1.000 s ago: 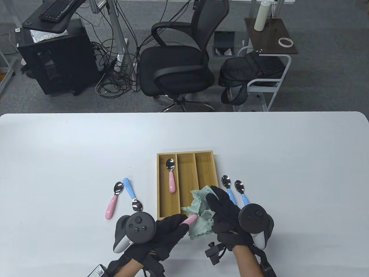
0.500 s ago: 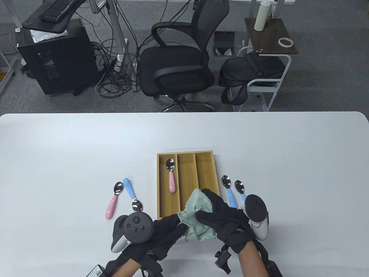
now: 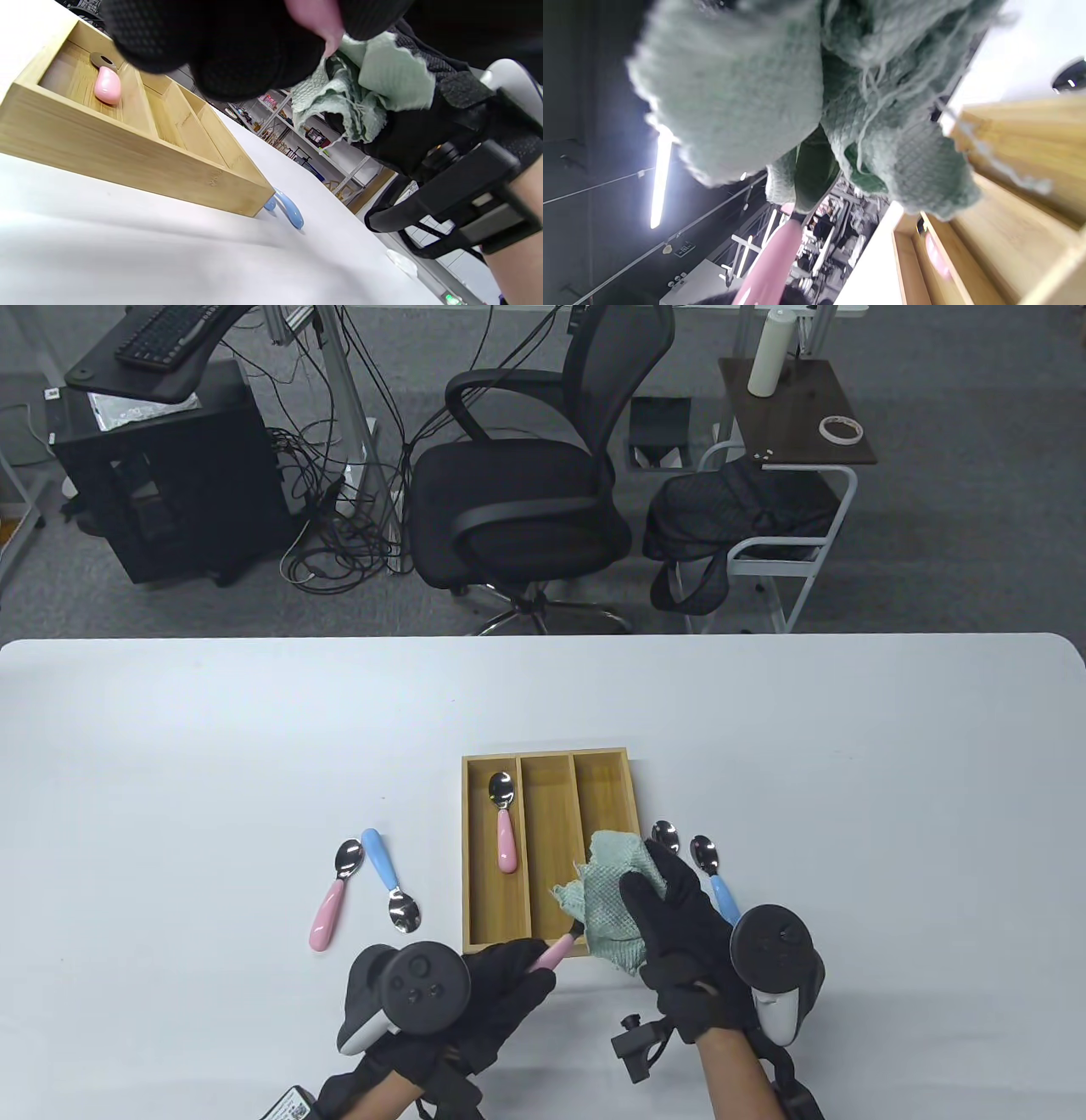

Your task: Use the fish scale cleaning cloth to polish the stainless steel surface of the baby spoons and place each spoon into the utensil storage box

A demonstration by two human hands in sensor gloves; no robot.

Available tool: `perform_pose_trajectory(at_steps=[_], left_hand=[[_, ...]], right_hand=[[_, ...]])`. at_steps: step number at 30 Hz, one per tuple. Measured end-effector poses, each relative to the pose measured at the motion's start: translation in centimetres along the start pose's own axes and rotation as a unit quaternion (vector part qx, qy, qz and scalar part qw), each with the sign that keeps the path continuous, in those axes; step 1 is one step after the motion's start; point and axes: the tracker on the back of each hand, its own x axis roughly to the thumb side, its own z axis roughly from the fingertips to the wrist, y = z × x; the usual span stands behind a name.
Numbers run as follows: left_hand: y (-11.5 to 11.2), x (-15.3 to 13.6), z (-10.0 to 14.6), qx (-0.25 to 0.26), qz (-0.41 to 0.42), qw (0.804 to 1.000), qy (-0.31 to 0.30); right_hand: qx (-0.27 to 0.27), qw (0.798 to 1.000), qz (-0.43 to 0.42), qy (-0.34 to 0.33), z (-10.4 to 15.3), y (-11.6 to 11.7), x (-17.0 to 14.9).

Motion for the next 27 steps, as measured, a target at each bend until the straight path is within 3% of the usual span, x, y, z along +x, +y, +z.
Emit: perform_pose_trajectory(at_steps=[3, 6, 8, 10, 13, 19, 24, 27], left_hand=[[0.3, 0.1, 0.1, 0.009, 0.011, 1.0, -0.003], [0.2, 0.4, 0.2, 0.009, 0.007, 1.0, -0.014], [-0.1, 0.6, 0.2, 0.005, 0.02, 0.999, -0.027], [-0.2, 0.8, 0.2, 0.012, 0.029, 0.999, -0.031], [-0.2, 0.8, 0.2, 0.018, 0.024, 0.999, -0.03], [-0.1, 0.5, 0.3, 0.009, 0.046, 0.998, -0.033], [-0.1, 0.4, 0.1, 0.01, 0.037, 0.999, -0.032], [0.0, 0.5, 0.3, 0.012, 0.043, 0.998, -0.035]], right_hand=[[-0.054, 0.996, 0.06, -0.04, 0.4, -1.2, 0.8], [-0.042, 0.999, 0.013, -0.027, 0.6, -1.2, 0.8], [-0.037, 0.998, 0.033, -0.028, 0.5, -0.7, 0.6], [0.002, 0.998, 0.054, -0.037, 0.3, 0.4, 0.3], [0.098, 0.994, -0.044, -0.014, 0.3, 2.1, -0.1], [0.096, 0.992, -0.078, -0.002, -0.1, 1.9, -0.4], [0.036, 0.997, 0.043, -0.05, 0.2, 1.9, 0.1], [0.035, 0.998, 0.034, -0.048, 0.4, 2.0, 0.2]])
